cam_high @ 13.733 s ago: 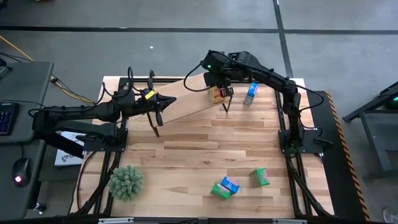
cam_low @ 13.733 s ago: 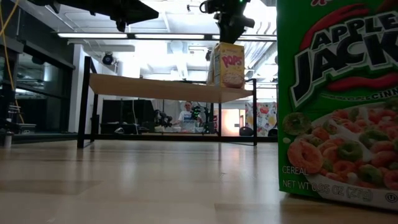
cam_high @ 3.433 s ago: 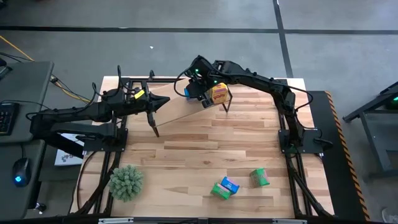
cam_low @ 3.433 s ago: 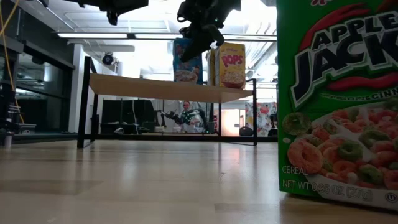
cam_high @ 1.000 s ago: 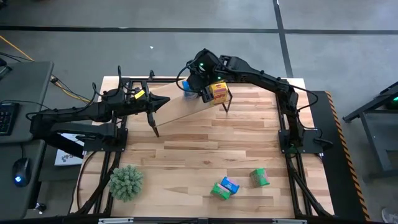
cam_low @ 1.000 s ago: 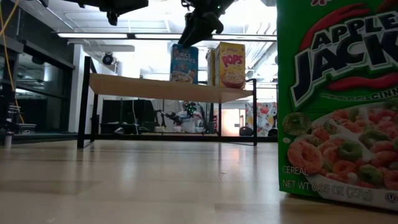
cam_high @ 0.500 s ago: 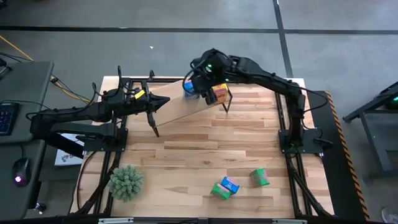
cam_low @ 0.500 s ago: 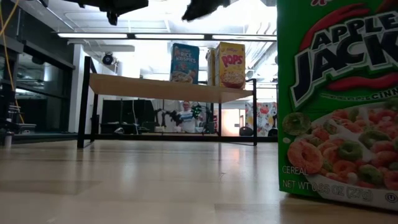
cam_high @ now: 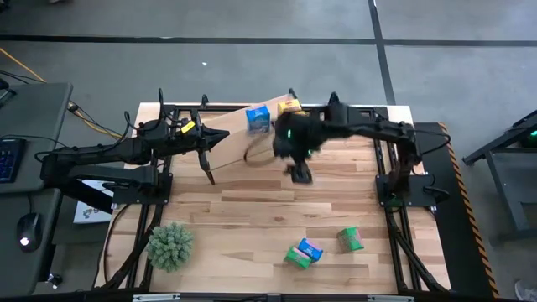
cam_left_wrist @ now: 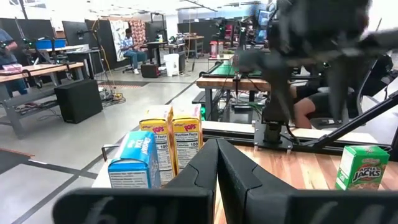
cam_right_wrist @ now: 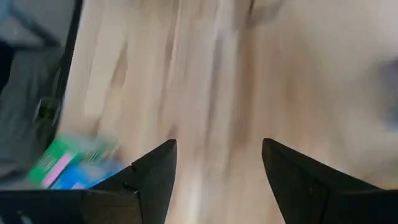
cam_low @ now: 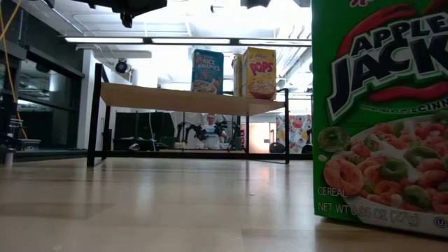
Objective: Stack cereal on shelf
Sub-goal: Put the blue cereal box on the shelf aligned with the blue cereal box
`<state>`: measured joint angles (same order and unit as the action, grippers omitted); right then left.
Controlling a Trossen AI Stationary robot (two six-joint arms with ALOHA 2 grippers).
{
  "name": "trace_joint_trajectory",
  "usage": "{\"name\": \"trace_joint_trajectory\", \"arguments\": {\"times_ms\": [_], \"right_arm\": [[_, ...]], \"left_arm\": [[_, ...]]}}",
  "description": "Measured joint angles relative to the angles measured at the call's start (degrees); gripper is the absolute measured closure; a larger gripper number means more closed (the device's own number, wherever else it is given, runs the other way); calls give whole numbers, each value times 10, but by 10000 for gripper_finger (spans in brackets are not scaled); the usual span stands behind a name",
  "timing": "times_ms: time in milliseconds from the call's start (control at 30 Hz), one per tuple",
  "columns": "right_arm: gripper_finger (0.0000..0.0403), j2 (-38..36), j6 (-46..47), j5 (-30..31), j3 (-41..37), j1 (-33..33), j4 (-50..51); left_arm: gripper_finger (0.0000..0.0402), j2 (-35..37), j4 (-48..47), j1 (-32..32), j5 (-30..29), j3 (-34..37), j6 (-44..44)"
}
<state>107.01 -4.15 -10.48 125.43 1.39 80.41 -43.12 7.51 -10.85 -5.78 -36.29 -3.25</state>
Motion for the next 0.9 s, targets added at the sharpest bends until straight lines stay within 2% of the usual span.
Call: {"name": "trace_joint_trajectory", "arguments": {"times_ms": [133, 333, 500, 667, 900], "right_arm": [[173, 0, 142, 35, -41, -75, 64], [173, 0, 315, 99, -131, -198, 71], [173, 1, 476, 136, -211, -284, 27], [173, 1, 606, 133, -265, -350, -55], [173, 1, 691, 182, -269, -408, -112]], "left_arm": [[398, 0, 0, 0, 0, 0, 1], [398, 0, -7, 0, 0, 0, 25], [398, 0, -16, 0, 0, 0, 38], [398, -4, -22, 0, 6, 0, 66], [398, -32, -23, 0, 10, 0, 77]]}}
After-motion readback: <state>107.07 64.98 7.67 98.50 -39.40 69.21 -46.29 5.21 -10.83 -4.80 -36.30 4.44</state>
